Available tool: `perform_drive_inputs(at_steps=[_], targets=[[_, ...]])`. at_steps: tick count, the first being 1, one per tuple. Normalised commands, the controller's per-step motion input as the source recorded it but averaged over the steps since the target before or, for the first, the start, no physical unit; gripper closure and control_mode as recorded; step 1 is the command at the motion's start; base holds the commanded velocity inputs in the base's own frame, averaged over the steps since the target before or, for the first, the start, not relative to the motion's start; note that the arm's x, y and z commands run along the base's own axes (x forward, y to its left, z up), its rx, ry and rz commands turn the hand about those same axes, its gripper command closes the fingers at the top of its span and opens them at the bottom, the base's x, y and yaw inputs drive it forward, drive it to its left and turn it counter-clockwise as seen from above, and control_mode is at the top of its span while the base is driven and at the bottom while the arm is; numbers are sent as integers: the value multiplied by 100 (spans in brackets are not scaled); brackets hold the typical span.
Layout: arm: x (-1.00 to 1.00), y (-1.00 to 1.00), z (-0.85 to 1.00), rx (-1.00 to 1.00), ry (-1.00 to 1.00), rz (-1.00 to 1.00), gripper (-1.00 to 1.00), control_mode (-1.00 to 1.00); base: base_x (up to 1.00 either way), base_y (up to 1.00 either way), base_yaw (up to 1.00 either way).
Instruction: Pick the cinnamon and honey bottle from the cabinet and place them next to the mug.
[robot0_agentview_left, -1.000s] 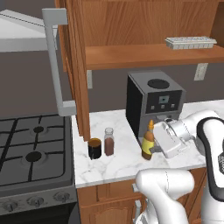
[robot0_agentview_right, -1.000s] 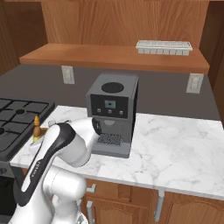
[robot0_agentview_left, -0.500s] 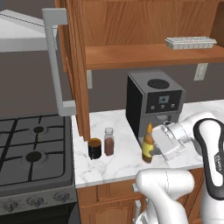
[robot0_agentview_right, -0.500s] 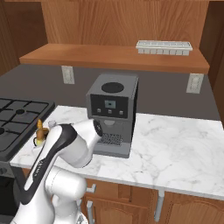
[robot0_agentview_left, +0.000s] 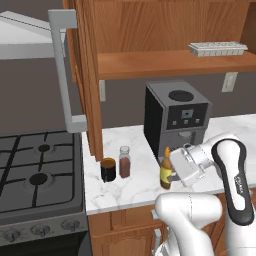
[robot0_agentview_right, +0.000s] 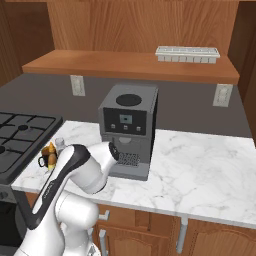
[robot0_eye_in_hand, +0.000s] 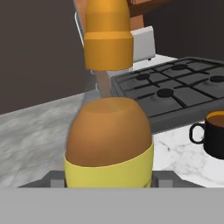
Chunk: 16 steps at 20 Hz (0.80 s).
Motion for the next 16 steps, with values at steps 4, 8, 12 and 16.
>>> perform_drive_inputs(at_steps=[4, 8, 12, 16], targets=[[30, 0, -14, -3, 0, -4, 100, -100, 0, 0, 0], [21, 0, -1, -2, 0, -2, 100, -100, 0, 0, 0], [6, 1, -1, 0, 0, 0, 100, -100, 0, 0, 0], [2, 1, 0, 0, 0, 0, 100, -100, 0, 0, 0]])
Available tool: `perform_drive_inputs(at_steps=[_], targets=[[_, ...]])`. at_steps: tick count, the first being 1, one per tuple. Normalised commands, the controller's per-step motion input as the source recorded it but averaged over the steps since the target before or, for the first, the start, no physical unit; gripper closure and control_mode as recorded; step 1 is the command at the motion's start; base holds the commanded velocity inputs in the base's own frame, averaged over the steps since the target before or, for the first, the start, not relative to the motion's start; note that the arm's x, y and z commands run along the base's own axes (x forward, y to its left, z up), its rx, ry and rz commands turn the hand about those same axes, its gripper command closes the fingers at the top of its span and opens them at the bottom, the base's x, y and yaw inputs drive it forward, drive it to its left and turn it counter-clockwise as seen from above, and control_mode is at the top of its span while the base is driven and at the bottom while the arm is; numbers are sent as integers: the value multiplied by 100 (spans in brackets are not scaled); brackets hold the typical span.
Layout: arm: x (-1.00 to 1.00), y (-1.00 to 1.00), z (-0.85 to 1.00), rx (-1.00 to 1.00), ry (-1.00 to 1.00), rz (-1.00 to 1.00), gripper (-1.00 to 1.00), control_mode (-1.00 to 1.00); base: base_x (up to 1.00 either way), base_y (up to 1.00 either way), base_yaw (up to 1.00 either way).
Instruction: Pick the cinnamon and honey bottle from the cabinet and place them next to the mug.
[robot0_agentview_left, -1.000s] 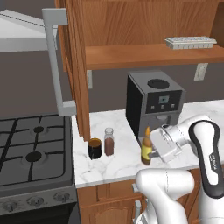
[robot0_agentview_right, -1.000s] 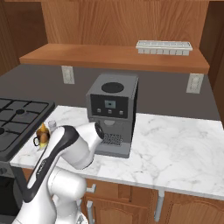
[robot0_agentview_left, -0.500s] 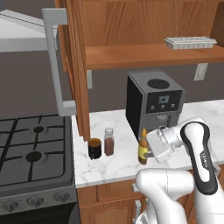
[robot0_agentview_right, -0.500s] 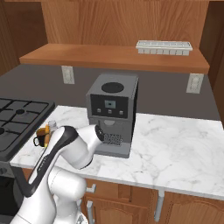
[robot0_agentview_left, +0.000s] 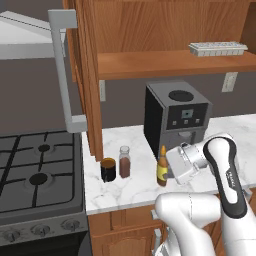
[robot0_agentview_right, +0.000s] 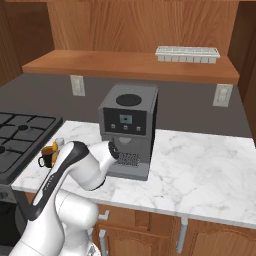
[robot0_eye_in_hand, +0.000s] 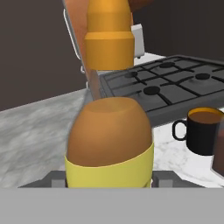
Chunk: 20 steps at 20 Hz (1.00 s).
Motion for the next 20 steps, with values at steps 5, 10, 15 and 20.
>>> perform_drive_inputs(at_steps=[5, 10, 15, 20], targets=[[0, 2, -2, 0, 0, 0, 100, -100, 0, 0, 0], [0, 4, -15, 0, 0, 0, 100, -100, 0, 0, 0], [0, 4, -32, 0, 0, 0, 100, -100, 0, 0, 0], [0, 1, -23, -1, 0, 0, 100, -100, 0, 0, 0]])
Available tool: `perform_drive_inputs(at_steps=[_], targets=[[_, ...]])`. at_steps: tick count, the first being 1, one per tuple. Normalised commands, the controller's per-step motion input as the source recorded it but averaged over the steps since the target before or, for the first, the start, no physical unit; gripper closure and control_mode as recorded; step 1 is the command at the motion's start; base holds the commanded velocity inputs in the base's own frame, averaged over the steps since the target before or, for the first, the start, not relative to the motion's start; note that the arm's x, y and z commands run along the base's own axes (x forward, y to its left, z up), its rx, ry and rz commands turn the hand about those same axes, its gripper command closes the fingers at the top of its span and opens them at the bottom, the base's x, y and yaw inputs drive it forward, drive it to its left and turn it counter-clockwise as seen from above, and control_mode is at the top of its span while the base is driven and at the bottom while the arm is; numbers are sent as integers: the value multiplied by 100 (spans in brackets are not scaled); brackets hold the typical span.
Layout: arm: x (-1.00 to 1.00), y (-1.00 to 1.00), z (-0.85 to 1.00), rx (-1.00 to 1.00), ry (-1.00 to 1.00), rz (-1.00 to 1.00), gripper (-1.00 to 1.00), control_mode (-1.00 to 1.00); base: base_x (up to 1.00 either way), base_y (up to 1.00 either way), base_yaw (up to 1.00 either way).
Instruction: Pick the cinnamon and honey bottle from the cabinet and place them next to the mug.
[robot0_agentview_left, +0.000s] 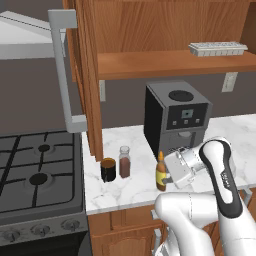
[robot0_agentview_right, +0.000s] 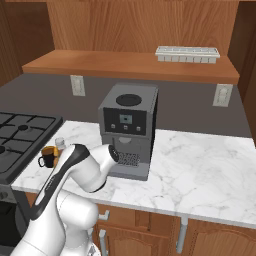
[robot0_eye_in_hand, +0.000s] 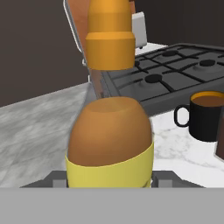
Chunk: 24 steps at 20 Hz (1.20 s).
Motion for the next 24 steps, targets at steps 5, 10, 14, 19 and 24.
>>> perform_drive_inputs(at_steps=[5, 10, 14, 19, 24], targets=[[5, 1, -7, -1, 0, 0, 100, -100, 0, 0, 0], [18, 2, 0, -1, 0, 0, 100, -100, 0, 0, 0], [38, 9, 0, -1, 0, 0, 100, -100, 0, 0, 0], [29, 9, 0, -1, 0, 0, 100, -100, 0, 0, 0], [13, 12, 0, 0, 0, 0, 100, -100, 0, 0, 0]])
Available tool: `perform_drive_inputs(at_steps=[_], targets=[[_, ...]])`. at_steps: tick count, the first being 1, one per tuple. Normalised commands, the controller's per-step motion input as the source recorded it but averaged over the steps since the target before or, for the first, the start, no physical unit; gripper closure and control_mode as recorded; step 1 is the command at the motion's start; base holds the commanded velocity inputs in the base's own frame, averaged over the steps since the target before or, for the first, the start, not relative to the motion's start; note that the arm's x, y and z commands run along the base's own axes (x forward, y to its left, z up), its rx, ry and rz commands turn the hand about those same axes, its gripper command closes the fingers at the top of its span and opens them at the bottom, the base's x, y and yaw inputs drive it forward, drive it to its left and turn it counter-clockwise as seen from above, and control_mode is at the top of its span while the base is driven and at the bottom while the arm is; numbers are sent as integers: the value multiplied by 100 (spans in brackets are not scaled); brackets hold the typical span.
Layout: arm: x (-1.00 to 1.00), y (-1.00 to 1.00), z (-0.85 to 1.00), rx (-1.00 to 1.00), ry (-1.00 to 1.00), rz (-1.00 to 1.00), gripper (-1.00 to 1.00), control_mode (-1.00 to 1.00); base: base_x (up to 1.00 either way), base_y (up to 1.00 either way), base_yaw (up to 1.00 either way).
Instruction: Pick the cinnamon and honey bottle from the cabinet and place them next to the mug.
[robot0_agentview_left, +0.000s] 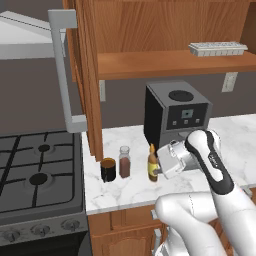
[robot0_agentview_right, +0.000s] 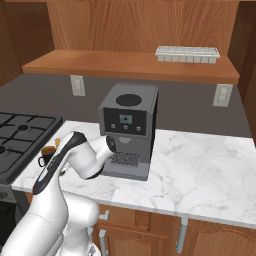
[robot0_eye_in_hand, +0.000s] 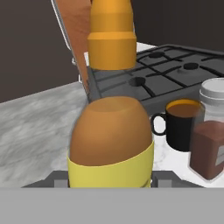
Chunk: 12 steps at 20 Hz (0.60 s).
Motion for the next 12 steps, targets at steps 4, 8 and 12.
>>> perform_drive_inputs(at_steps=[4, 8, 12], targets=[[1, 6, -2, 0, 0, 0, 100, -100, 0, 0, 0], [0, 1, -14, 0, 0, 0, 100, -100, 0, 0, 0], [0, 0, -23, 0, 0, -1, 100, -100, 0, 0, 0]])
